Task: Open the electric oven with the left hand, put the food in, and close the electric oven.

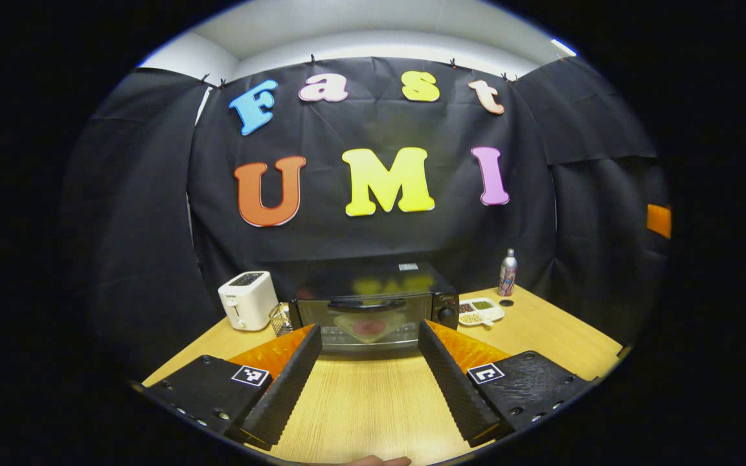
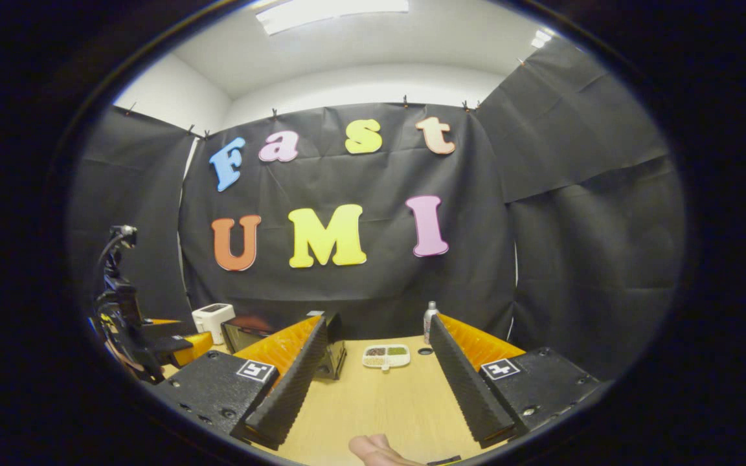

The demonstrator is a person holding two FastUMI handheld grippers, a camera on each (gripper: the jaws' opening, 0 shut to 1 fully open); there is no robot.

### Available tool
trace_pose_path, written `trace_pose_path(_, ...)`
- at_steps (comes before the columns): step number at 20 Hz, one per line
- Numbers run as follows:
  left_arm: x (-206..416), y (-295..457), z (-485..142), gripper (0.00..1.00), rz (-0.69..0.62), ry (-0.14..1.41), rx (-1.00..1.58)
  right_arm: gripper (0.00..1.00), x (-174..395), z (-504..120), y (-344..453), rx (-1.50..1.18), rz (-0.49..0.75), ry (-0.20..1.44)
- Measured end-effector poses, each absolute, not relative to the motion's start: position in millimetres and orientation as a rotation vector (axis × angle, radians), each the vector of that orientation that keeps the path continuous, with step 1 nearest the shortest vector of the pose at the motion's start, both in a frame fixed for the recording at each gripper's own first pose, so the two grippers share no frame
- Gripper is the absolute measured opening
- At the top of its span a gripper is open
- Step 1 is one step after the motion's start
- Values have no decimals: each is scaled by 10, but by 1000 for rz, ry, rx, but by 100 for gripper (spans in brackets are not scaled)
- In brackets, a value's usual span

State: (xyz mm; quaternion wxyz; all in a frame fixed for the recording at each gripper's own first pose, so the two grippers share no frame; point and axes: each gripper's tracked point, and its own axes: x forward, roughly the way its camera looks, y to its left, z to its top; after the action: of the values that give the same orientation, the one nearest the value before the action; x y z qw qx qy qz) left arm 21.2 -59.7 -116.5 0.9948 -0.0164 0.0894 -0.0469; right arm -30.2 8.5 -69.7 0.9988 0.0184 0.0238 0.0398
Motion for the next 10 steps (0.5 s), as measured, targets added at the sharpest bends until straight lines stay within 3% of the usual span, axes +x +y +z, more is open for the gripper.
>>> trace_pose_path(6,-445,-407,-432,95,-70,29,16,96,-632,-456,94,13,81,-9)
trace_pose_path(7,-528,-390,-386,95,-66,22,18,100,-685,-430,109,11,85,-16)
trace_pose_path(10,-722,-411,-303,95,-59,21,3,96,-804,-395,136,-1,95,-37)
